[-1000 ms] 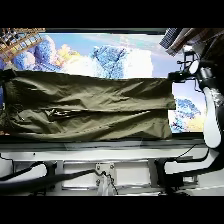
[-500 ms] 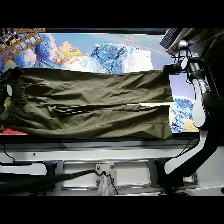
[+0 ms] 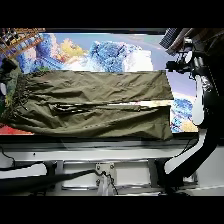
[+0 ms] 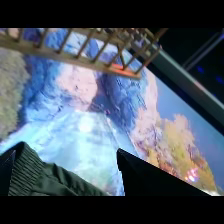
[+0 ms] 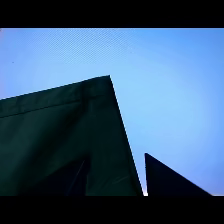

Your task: Fold the clothes and pants, and hang the long-sleeved shirts on hangers.

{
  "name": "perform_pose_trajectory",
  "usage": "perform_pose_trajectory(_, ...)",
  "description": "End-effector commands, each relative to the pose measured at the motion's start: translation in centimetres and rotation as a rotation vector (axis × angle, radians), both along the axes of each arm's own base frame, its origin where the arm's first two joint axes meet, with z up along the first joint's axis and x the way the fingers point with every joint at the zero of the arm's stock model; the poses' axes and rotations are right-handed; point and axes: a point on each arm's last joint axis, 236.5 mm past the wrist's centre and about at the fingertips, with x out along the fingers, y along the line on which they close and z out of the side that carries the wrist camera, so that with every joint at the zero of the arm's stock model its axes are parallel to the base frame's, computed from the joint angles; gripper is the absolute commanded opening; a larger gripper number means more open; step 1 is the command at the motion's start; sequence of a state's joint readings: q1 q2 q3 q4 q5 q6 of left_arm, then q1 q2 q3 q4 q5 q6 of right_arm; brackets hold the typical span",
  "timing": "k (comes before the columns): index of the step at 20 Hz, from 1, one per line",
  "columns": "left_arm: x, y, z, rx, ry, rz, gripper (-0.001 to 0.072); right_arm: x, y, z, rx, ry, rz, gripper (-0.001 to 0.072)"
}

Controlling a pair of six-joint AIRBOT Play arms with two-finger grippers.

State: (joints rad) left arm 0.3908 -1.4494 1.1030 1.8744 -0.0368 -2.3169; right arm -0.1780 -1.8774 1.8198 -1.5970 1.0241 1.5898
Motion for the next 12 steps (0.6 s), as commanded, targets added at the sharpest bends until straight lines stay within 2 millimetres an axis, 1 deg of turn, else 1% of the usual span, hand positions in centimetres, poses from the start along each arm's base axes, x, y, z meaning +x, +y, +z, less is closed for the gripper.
perform_pose_trajectory(1,-5.6,2.8,1.4,-0.016,0.147,0.124,0.0644,-3.5,1.2,0.4,0.065,0.119,-0.029,0.0396)
perform_pose_trajectory(2,-8.2,3.5,0.7,-0.047,0.230,0.179,0.0483,-5.3,1.5,0.4,0.074,0.157,-0.040,0.0396)
perform_pose_trajectory(3,-10.6,3.9,-0.1,-0.076,0.304,0.222,0.0342,-7.2,1.7,0.3,0.086,0.187,-0.073,0.0396)
perform_pose_trajectory(4,-12.2,3.9,-0.9,-0.097,0.352,0.246,0.0327,-9.2,1.9,0.2,0.094,0.209,-0.091,0.0395)
perform_pose_trajectory(5,-13.5,3.6,-2.0,-0.111,0.390,0.258,0.0327,-11.1,2.0,0.2,0.084,0.221,-0.097,0.0395)
perform_pose_trajectory(6,-14.8,3.6,-3.3,-0.120,0.420,0.269,0.0326,-12.7,2.0,0.2,0.069,0.218,-0.096,0.0395)
perform_pose_trajectory(7,-16.5,3.4,-4.9,-0.151,0.452,0.296,0.0324,-14.1,2.1,0.4,0.063,0.203,-0.096,0.0395)
perform_pose_trajectory(8,-18.6,3.4,-6.4,-0.190,0.482,0.336,0.0324,-15.2,2.3,0.7,0.060,0.173,-0.095,0.0393)
perform_pose_trajectory(10,-23.6,3.9,-8.9,-0.218,0.571,0.410,0.0325,-17.0,2.9,1.6,0.059,0.104,-0.090,0.0356)
perform_pose_trajectory(11,-26.2,4.2,-9.8,-0.237,0.608,0.450,0.0343,-17.9,3.1,2.0,0.058,0.077,-0.089,0.0356)
perform_pose_trajectory(12,-28.0,4.5,-10.3,-0.256,0.621,0.479,0.0359,-18.6,3.3,2.3,0.057,0.061,-0.087,0.0356)
